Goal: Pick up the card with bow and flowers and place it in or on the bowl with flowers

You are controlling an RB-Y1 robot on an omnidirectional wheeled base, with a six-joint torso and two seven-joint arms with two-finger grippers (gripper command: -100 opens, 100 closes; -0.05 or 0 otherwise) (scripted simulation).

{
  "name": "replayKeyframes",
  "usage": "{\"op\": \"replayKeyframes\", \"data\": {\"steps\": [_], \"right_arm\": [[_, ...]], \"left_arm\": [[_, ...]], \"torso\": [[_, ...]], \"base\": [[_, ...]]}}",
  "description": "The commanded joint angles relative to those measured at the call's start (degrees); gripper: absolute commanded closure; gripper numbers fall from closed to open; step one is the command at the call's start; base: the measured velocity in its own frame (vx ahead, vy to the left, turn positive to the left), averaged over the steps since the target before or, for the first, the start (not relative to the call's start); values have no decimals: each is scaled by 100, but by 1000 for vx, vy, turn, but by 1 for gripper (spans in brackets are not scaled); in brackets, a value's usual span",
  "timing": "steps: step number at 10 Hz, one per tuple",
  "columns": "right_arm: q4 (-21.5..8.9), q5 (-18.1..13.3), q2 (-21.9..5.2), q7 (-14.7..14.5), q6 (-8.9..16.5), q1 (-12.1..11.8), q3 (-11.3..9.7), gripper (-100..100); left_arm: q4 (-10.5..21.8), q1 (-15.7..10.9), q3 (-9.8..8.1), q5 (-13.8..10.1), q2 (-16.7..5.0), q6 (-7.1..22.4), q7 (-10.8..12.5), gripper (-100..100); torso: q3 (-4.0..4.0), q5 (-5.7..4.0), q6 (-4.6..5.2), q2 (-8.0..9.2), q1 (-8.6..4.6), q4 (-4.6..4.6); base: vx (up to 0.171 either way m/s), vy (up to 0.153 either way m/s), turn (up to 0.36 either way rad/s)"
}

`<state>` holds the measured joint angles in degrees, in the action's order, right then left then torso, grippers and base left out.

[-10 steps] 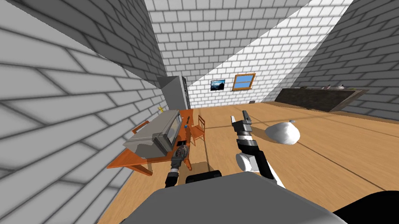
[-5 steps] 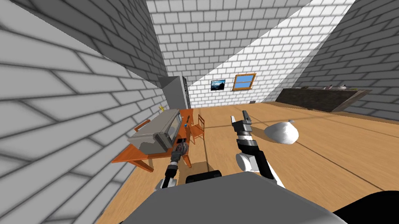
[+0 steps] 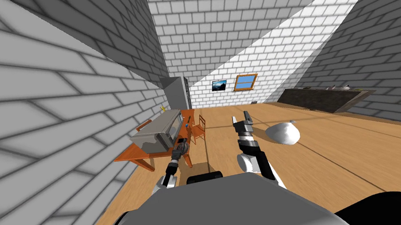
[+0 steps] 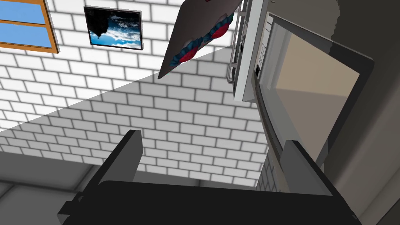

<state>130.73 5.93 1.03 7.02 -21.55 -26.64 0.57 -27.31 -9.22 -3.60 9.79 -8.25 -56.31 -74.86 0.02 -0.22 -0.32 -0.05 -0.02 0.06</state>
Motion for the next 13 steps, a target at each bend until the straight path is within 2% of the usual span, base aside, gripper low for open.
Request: {"op": "replayKeyframes", "data": {"steps": [1, 3, 4, 5, 6, 7, 8, 13], "right_arm": [[0, 0, 0, 0, 0, 0, 0, 0], [0, 0, 0, 0, 0, 0, 0, 0], [0, 0, 0, 0, 0, 0, 0, 0], [0, 0, 0, 0, 0, 0, 0, 0], [0, 0, 0, 0, 0, 0, 0, 0], [0, 0, 0, 0, 0, 0, 0, 0], [0, 0, 0, 0, 0, -1, 0, 0], [0, 0, -1, 0, 0, -1, 0, 0]], "left_arm": [[143, -172, -12, -5, -34, 79, 48, -100], [53, -425, 2, 19, -169, 389, 233, -100], [-18, -425, 2, 19, -169, 389, 233, -100], [53, -425, 2, 19, -169, 389, 233, -100], [8, -552, 9, 31, -236, 544, 326, -100], [-114, -425, 18, 35, -196, 519, 285, -100], [-131, -428, 19, 36, -200, 553, 299, 0], [-129, -427, 19, 36, -200, 550, 298, 0]], "torso": [[0, 0, 0, 0, 0, 0], [1, 0, 0, 1, 0, 1], [5, -1, 0, 8, -3, 2], [1, 0, 1, 1, 1, 1], [-7, 2, 1, -14, 10, -2], [-7, 2, 0, -14, 10, -2], [-10, 2, 0, -18, 12, -4], [-16, 3, 0, -28, 15, -6]], "base": [[-82, -39, 19], [-89, -44, 32], [-74, -33, 15], [-24, -6, -7], [-37, -10, 18], [-22, -8, 5], [0, 0, 0], [0, 0, 0]]}}
